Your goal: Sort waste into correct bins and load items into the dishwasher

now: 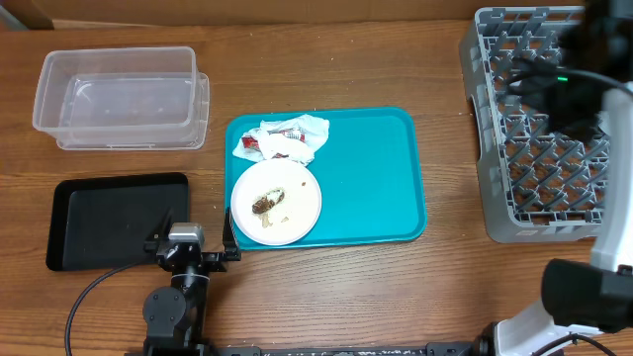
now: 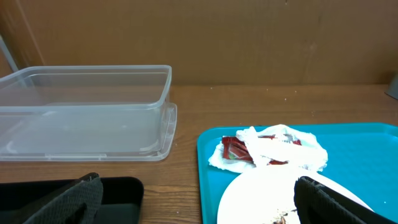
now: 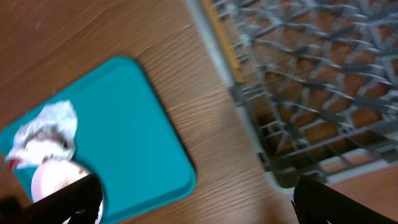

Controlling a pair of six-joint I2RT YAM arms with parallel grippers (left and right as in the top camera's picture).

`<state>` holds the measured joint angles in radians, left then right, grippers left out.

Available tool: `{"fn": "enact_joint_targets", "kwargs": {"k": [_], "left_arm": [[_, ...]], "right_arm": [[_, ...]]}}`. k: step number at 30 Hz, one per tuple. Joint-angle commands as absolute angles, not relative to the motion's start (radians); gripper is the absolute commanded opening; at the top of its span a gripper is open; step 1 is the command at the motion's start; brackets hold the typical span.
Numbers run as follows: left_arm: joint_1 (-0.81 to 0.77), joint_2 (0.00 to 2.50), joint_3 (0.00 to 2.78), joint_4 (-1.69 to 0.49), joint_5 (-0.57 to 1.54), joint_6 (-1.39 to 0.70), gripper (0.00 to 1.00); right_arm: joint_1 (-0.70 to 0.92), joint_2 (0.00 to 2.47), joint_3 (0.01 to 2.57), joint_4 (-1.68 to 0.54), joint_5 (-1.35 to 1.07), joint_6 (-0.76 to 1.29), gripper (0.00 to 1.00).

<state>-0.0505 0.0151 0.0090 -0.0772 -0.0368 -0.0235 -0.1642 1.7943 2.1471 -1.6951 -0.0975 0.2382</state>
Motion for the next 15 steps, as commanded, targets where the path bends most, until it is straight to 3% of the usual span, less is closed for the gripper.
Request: {"fn": "enact_joint_targets", "kwargs": {"k": [1, 10, 15], "left_arm": [[-0.045, 0.005, 0.005, -0.075, -0.029, -0.03, 1.0], [-0.046, 0.005, 0.005, -0.06, 0.003, -0.054, 1.0], [-0.046, 0.004, 0.005, -0.02, 0.37, -0.372, 1.0]], "right_arm": [[-0.247, 1.783, 2.148, -1.693, -0.091, 0.248, 1.0], [-0.349, 1.783, 2.148, -1.678, -0.09, 0.248, 1.0], [-0.349, 1.783, 2.148, -1.678, -0.09, 0.248, 1.0]]}}
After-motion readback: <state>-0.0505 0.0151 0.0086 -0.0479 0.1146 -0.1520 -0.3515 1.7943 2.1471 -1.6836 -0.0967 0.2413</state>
